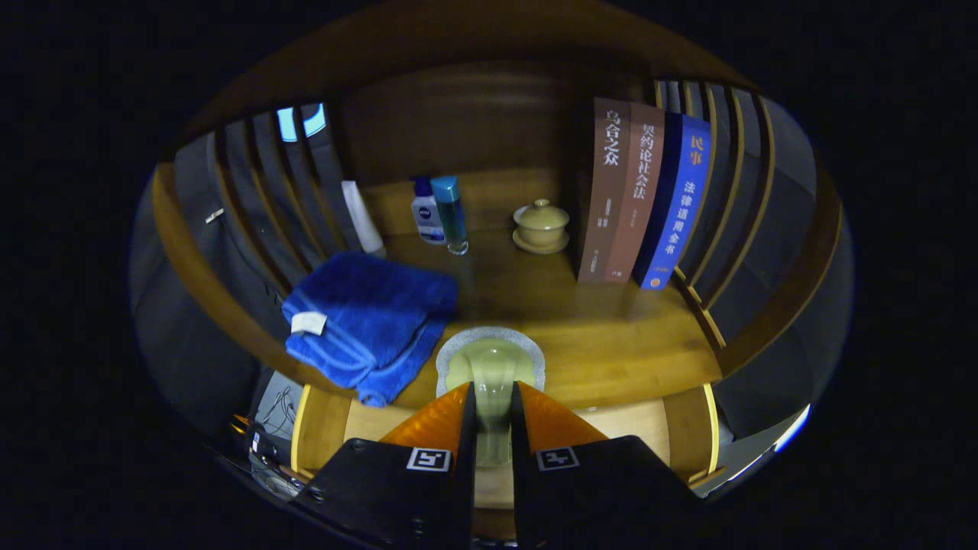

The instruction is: Pull open the drawer, take out the items inside it, and place them on the countertop above the cabinet.

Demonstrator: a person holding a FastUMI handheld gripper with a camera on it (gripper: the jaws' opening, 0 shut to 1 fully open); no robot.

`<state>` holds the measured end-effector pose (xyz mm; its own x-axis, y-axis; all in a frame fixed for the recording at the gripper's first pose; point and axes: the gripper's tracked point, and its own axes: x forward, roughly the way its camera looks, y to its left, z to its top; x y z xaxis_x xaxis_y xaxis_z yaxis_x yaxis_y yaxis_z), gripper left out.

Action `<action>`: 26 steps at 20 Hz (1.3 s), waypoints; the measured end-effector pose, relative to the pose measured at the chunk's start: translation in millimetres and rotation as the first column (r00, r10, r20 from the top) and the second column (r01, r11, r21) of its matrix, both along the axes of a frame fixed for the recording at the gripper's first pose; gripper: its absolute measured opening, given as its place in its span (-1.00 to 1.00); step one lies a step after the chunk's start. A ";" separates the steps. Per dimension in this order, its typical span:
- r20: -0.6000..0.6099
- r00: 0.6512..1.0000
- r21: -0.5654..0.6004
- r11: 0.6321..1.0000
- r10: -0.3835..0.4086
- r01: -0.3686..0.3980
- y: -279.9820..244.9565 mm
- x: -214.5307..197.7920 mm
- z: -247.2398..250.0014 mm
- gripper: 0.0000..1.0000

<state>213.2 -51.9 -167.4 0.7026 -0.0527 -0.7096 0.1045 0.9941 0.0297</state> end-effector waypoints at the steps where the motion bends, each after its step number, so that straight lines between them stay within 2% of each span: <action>1: -0.003 1.000 0.005 1.000 0.000 0.000 -0.8 12.4 -1.8 -0.48; 6: -0.059 0.998 0.018 1.000 -0.018 0.019 -6.5 62.6 -30.6 -0.48; 11: -0.048 0.999 0.001 1.000 -0.019 0.019 -5.9 78.3 -37.0 -0.43; 14: -0.032 0.999 -0.004 0.999 -0.032 0.032 -8.9 73.6 -27.8 0.99; 20: 0.071 0.997 0.007 0.999 -0.035 0.034 -6.2 44.9 -4.8 0.99; 26: 0.255 0.966 -0.005 0.999 -0.036 0.038 1.2 -19.5 36.8 0.99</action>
